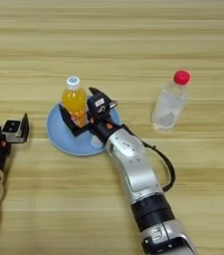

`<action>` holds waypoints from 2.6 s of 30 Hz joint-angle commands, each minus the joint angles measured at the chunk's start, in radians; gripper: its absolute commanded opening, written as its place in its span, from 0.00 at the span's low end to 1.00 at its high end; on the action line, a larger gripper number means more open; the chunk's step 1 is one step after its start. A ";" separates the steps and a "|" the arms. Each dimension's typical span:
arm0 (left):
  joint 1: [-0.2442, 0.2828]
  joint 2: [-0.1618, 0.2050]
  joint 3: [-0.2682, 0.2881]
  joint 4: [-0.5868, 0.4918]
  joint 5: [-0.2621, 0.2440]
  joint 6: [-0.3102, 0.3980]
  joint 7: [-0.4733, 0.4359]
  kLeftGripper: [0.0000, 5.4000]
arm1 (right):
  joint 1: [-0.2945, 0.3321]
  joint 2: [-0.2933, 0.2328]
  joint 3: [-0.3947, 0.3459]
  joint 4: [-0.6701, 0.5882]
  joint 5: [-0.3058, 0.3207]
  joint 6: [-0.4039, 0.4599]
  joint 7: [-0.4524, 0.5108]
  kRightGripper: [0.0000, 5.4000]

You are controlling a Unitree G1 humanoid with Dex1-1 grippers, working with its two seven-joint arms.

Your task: Move the objects on the table

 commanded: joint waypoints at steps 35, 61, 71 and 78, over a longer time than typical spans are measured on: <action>0.009 0.001 -0.001 -0.012 0.013 0.007 0.013 1.00 | -0.150 0.067 -0.020 0.260 -0.049 -0.104 -0.018 0.82; 0.009 0.000 -0.002 -0.009 0.019 0.003 0.021 1.00 | 0.003 0.038 -0.040 -0.118 -0.040 0.031 -0.055 0.66; 0.011 0.001 0.004 -0.016 0.002 0.006 0.013 1.00 | 0.221 -0.058 -0.116 -0.515 -0.043 0.215 -0.121 0.66; 0.019 -0.013 -0.006 -0.037 0.008 0.011 0.019 1.00 | 0.364 -0.140 -0.235 -0.721 0.003 0.308 -0.128 0.66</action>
